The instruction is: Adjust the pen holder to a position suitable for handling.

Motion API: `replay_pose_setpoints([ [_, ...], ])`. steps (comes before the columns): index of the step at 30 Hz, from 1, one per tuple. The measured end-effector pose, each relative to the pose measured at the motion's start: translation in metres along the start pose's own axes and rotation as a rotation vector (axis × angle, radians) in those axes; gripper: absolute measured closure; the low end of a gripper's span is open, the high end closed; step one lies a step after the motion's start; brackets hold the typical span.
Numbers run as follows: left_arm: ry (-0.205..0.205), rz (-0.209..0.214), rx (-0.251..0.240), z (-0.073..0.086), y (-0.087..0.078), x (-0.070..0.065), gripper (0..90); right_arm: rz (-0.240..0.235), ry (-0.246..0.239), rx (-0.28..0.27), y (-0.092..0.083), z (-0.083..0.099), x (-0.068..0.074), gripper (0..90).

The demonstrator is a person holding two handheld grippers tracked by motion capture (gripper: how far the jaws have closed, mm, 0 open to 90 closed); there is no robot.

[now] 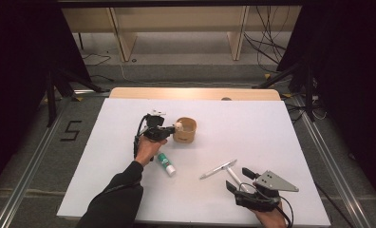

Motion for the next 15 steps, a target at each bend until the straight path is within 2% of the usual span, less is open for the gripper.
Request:
replay_pose_setpoints([
  [4,-0.007,0.002,0.002,-0.0018,0.0,-0.0047,89.5,0.001,-0.001,0.0,-0.0007,-0.0001,-0.0002,24.8],
  [15,-0.013,0.006,0.027,0.0009,0.0044,-0.0069,89.5,0.0,-0.001,-0.004,0.0001,-0.0003,0.0002,24.9],
])
Point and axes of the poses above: each handheld gripper's, and its own axes: y roughly forward along the jaws, z roughly out of its underside, x roughly to its left, the point moved 4 cm from there along y, roughly forward along the jaws, and after that the axes turned 13 degrees about -z, right-handed, at the moved point
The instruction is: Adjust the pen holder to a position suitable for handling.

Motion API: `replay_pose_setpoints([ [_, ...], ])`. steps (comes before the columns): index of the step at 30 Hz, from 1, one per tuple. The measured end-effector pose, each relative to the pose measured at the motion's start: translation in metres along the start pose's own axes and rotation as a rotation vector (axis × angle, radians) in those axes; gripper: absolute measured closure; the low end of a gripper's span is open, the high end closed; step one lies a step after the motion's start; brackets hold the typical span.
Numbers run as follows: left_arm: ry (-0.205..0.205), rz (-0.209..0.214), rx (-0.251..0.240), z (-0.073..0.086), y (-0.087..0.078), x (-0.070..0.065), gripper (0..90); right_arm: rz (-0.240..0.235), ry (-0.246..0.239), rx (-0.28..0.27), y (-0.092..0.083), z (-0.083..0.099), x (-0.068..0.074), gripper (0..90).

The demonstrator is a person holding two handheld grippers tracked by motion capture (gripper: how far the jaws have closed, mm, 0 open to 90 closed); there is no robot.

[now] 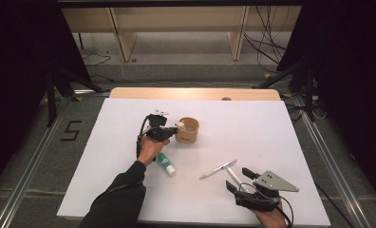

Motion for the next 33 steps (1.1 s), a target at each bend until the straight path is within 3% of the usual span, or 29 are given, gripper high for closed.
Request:
replay_pose_setpoints([
  [12,0.037,0.032,0.03,0.002,0.009,-0.027,89.5,0.0,-0.001,0.001,-0.001,0.0,0.0,24.9],
  [21,0.034,0.041,0.035,0.001,0.012,-0.034,89.5,-0.001,0.0,0.001,-0.001,0.0,0.0,24.9],
  [28,0.044,0.036,0.021,-0.004,0.005,-0.03,89.2,0.001,0.003,-0.005,-0.003,0.0,-0.001,25.0],
  [33,0.057,0.041,0.01,-0.007,-0.009,-0.022,80.9,0.003,0.005,-0.007,-0.003,0.0,-0.001,24.9],
])
Point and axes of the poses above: each handheld gripper's, and its own axes: y roughly forward along the jaws, z roughly out of its underside, x roughly to its left, the point moved 4 cm from there along y, roughly forward along the jaws, and after that the axes turned 13 degrees about -z, right-handed, at the moved point
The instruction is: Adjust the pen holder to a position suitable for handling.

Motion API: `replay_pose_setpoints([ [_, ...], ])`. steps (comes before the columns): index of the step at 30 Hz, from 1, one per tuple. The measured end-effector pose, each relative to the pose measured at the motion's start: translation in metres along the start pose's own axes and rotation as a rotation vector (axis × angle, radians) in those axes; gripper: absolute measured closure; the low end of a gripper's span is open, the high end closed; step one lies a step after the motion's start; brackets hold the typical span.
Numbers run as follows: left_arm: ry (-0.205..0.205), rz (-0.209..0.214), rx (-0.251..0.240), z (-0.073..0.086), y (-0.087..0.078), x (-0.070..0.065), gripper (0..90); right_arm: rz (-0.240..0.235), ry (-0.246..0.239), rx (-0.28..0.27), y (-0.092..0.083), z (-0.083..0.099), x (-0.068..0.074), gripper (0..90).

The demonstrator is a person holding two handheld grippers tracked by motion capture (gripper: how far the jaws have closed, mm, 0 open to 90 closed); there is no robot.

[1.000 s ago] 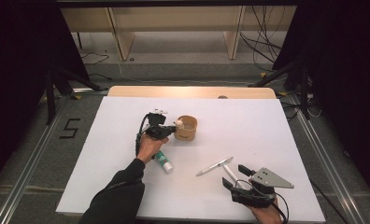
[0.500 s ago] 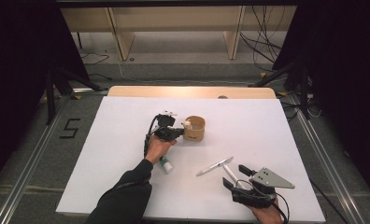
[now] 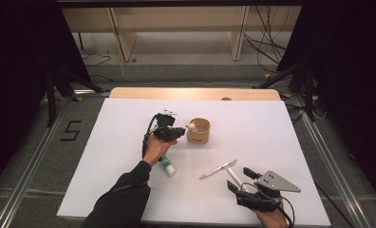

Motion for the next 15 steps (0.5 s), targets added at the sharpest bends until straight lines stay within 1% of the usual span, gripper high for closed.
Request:
replay_pose_setpoints([
  [3,0.013,0.01,-0.004,0.002,-0.011,0.002,72.8,0.005,0.0,-0.004,0.0,0.0,-0.001,25.0],
  [5,0.019,0.02,-0.007,0.004,-0.017,0.001,66.3,0.007,0.004,-0.007,-0.001,0.0,-0.001,25.0],
  [7,0.044,0.043,-0.009,0.008,-0.025,-0.004,59.6,0.008,0.008,-0.005,-0.001,0.0,-0.001,24.9],
  [8,0.067,0.048,-0.008,0.009,-0.029,-0.007,56.4,0.009,0.007,-0.004,-0.001,0.0,-0.001,24.9],
  [9,0.079,0.051,-0.012,0.011,-0.032,-0.01,53.1,0.009,0.007,-0.004,-0.001,0.0,-0.001,24.9],
  [12,0.088,0.083,-0.021,0.016,-0.041,-0.018,43.9,0.009,0.01,-0.006,-0.001,0.0,-0.001,25.0],
  [15,0.12,0.115,-0.02,0.023,-0.047,-0.028,38.3,0.01,0.009,-0.007,-0.001,0.0,-0.001,25.0],
])
Point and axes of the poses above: each handheld gripper's, and its own axes: y roughly forward along the jaws, z roughly out of its underside, x roughly to its left, the point moved 4 cm from there along y, roughly forward along the jaws, and after that the axes turned 13 degrees about -z, right-handed, at the moved point
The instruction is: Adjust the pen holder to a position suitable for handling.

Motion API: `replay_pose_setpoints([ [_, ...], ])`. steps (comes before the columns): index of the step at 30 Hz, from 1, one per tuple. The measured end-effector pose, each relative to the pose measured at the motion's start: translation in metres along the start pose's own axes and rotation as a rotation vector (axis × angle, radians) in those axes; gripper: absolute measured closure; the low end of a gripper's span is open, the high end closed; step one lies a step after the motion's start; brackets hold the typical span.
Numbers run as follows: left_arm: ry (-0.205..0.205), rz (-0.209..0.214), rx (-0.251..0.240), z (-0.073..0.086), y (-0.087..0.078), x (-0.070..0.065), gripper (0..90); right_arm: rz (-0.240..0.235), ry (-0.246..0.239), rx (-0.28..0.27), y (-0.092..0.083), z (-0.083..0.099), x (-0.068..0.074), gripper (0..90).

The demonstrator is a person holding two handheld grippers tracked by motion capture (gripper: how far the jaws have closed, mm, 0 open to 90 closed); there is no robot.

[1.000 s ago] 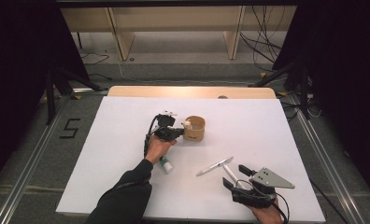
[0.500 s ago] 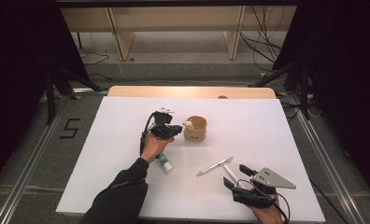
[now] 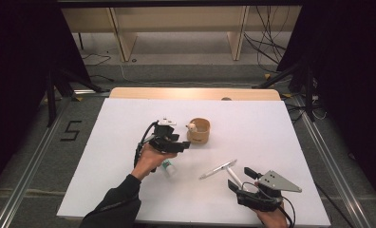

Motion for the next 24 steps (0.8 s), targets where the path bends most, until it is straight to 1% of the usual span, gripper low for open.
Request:
replay_pose_setpoints([
  [2,0.021,0.022,0.007,0.004,-0.002,-0.007,35.5,0.0,0.0,-0.001,0.0,0.0,0.0,24.9],
  [4,0.029,0.044,0.012,0.008,-0.001,-0.013,32.6,-0.001,0.0,-0.001,0.0,0.0,0.0,25.0],
  [6,0.056,0.058,0.028,0.009,0.002,-0.018,30.3,-0.002,0.001,0.001,0.0,0.0,0.0,25.0],
  [7,0.061,0.063,0.026,0.009,0.003,-0.02,29.3,-0.002,0.001,0.0,0.0,0.0,0.0,24.9],
  [9,0.074,0.08,0.037,0.012,0.006,-0.025,27.9,-0.002,0.001,0.001,0.0,0.0,0.0,24.9],
  [10,0.078,0.082,0.044,0.013,0.007,-0.028,27.2,-0.003,0.0,0.001,0.0,0.0,0.0,24.9],
  [11,0.097,0.085,0.053,0.015,0.009,-0.029,26.3,-0.003,-0.001,0.0,0.0,0.0,0.001,24.9],
  [14,0.114,0.089,0.067,0.018,0.011,-0.034,24.5,-0.004,-0.002,0.001,-0.001,0.0,0.0,24.9],
  [17,0.121,0.095,0.072,0.02,0.013,-0.037,23.1,-0.003,-0.001,-0.005,-0.002,0.0,0.0,24.9],
  [20,0.137,0.104,0.083,0.021,0.014,-0.04,22.3,-0.005,-0.001,-0.002,-0.002,0.001,0.0,24.9],
  [24,0.15,0.107,0.088,0.023,0.015,-0.045,21.3,-0.006,0.0,0.001,-0.002,0.001,0.0,24.9],
])
Point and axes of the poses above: each handheld gripper's, and its own axes: y roughly forward along the jaws, z roughly out of its underside, x roughly to its left, the point moved 4 cm from there along y, roughly forward along the jaws, and after that the axes turned 13 degrees about -z, right-handed, at the moved point
